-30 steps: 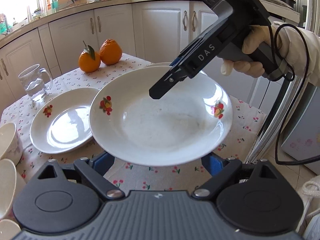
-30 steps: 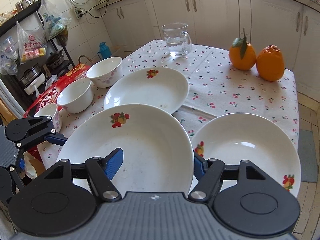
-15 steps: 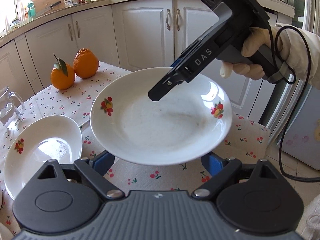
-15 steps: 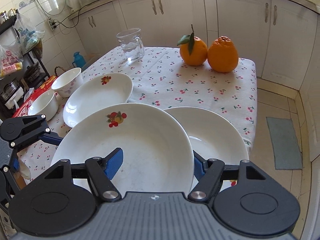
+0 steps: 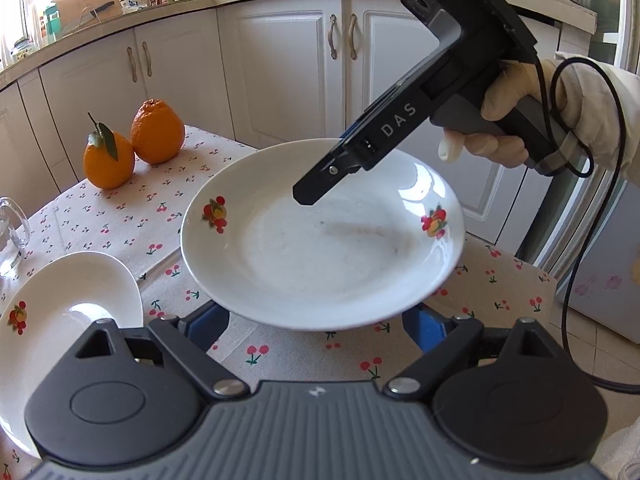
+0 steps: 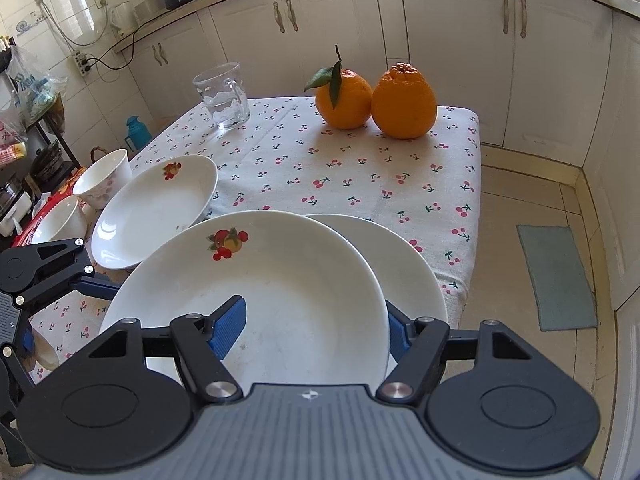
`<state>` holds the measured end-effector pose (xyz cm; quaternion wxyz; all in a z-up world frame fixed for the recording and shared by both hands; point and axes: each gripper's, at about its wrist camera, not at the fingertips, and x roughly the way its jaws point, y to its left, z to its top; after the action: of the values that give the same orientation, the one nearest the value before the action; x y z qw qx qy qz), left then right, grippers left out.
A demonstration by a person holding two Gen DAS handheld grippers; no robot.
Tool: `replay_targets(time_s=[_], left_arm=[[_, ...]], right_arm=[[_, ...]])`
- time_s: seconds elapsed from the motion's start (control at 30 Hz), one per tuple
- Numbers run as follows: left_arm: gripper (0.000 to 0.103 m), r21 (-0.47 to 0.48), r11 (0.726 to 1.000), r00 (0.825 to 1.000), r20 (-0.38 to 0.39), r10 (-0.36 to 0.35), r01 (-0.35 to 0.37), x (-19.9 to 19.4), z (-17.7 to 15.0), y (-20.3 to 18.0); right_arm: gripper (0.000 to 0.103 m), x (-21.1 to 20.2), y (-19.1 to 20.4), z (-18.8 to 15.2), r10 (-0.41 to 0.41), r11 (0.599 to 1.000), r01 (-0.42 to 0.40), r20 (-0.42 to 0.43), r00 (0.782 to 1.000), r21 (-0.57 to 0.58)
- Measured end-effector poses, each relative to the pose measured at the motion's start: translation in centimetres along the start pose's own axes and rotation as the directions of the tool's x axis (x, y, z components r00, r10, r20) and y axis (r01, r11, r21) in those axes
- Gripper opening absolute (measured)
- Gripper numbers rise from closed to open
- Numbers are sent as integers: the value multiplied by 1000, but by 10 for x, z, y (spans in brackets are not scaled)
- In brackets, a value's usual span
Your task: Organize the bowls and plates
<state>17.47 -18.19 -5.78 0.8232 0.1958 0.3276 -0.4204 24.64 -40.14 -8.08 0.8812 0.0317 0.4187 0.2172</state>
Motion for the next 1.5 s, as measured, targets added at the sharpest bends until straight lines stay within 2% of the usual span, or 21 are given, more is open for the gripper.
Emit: replay_targets(time_s=[0.6,1.2,1.5], left_arm=[[93,-15,1000,1000,-11,5,-5,16,8,9],[93,-10,1000,1000,1,19,-19,22,9,12],[94,-25,1000,1000,8,2,-2,25,8,12]], right_arm=[[76,16,-19,-6,-22,999,23,-25,999,43],[76,-14,-15,-19,-51,997,51,-1,999,65],[76,-24,-5,-26,-99,993,100,-11,995,60]])
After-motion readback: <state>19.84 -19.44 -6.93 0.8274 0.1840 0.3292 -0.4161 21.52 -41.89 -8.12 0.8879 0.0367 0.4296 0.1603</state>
